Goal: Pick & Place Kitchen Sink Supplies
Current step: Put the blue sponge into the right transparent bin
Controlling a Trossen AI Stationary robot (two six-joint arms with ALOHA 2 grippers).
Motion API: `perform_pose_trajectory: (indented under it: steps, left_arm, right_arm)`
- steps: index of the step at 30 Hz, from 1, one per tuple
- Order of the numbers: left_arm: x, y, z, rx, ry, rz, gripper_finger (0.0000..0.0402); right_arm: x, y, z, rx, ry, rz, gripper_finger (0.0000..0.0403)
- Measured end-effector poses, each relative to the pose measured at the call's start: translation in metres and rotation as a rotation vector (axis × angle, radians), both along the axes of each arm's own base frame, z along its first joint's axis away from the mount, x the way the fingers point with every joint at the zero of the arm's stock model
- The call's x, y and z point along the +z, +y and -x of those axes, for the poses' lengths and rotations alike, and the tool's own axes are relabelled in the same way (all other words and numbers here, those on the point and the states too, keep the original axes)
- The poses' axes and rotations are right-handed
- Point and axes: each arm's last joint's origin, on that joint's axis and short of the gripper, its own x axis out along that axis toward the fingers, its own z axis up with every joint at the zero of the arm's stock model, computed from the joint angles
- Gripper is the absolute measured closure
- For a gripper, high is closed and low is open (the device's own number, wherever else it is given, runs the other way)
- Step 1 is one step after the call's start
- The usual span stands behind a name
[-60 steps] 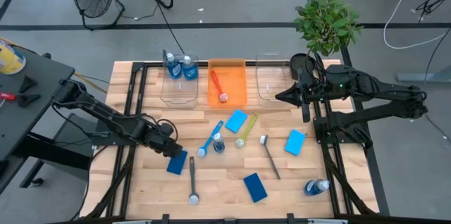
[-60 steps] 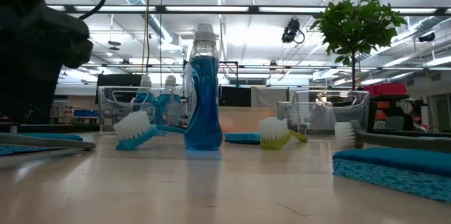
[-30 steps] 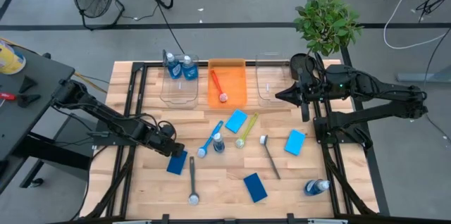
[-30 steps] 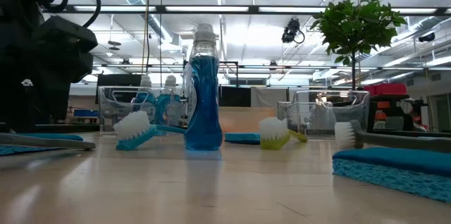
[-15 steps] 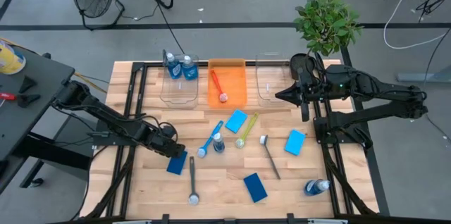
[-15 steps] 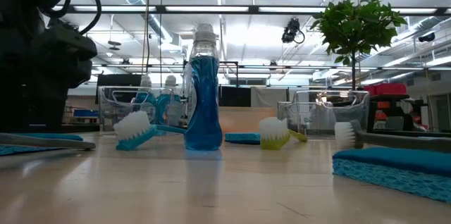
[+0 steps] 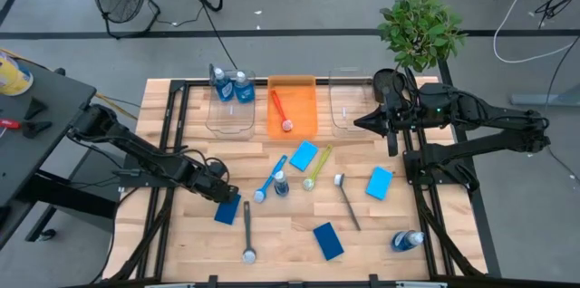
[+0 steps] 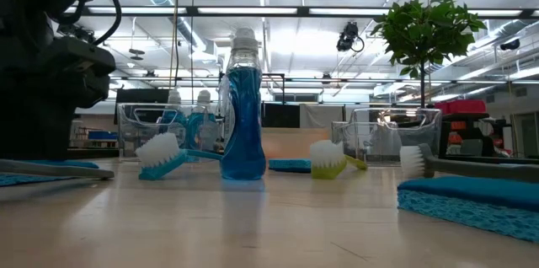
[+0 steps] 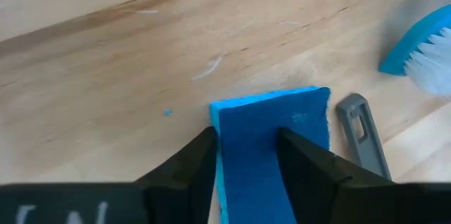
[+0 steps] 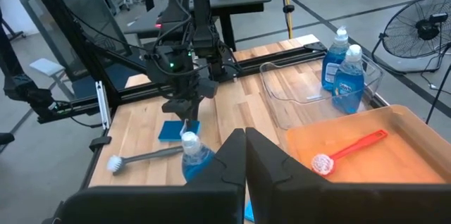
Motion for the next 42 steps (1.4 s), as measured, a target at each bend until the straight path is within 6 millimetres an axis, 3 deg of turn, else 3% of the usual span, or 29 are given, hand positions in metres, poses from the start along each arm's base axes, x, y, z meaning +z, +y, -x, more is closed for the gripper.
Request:
perform_pose_trajectory:
  steps: [24,33,42]
  left_arm:
    - [0.001,0.0,-0.001,-0.031,-0.019,-0.012,0.0393]
    - [0.01,-0.003,-0.007,-0.03,-0.063,0.007,0.0397]
    - [0.035,-0.007,-0.017,-0.052,-0.113,-0.011,0.0398]
  right_arm:
    - [0.0,0.0,0.0,0.0,0.0,0.002,0.0396]
    - [0.0,0.0,0.0,0.0,0.0,-0.001,0.0396]
    - [0.0,0.0,0.0,0.0,0.0,0.0,0.0396]
